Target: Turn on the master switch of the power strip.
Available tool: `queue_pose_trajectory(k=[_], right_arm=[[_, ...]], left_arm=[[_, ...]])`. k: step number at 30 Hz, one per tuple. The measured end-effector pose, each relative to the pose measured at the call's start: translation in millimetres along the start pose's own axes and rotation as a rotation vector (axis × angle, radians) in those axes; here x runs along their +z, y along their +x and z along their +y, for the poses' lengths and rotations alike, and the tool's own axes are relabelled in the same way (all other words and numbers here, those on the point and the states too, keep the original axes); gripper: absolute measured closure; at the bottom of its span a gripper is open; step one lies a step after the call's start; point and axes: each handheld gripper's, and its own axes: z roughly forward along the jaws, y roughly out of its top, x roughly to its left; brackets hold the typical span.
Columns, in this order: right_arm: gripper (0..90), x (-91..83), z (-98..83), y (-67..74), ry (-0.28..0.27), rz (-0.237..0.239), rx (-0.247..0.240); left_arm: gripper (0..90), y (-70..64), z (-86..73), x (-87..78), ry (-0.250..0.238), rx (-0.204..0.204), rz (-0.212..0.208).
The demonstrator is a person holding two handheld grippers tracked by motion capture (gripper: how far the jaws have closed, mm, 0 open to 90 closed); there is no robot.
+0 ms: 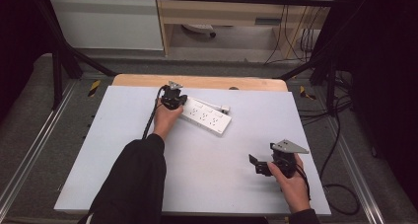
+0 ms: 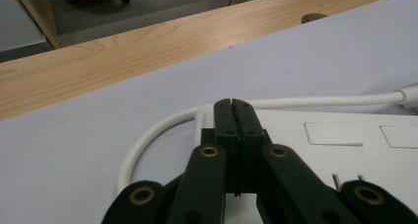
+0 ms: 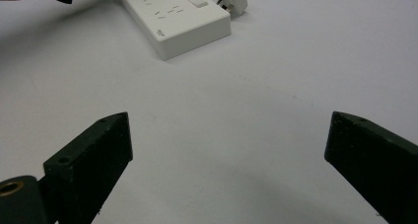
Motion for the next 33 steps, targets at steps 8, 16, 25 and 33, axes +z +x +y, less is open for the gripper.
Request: queue_pose_trajectory(k=[8, 16, 25, 33], right_arm=[[4.7, 0.5, -0.2, 0.1, 0.003, 0.001, -0.002], [4.7, 0.2, -0.2, 0.0, 0.001, 0.002, -0.001], [4.7, 0.1, -0.2, -0.1, 0.001, 0.002, 0.001], [4.7, 0.3, -0.3, -0.1, 0.003, 0.003, 0.002]], left_arm=[[90.0, 0.8, 0.1, 0.4, 0.004, -0.009, -0.001], [90.0, 0.5, 0.8, 1.2, 0.014, -0.016, 0.001], [90.0, -0.8, 1.5, 1.7, 0.024, -0.014, 0.01], [90.0, -0.9, 1.3, 2.0, 0.025, -0.022, 0.011]])
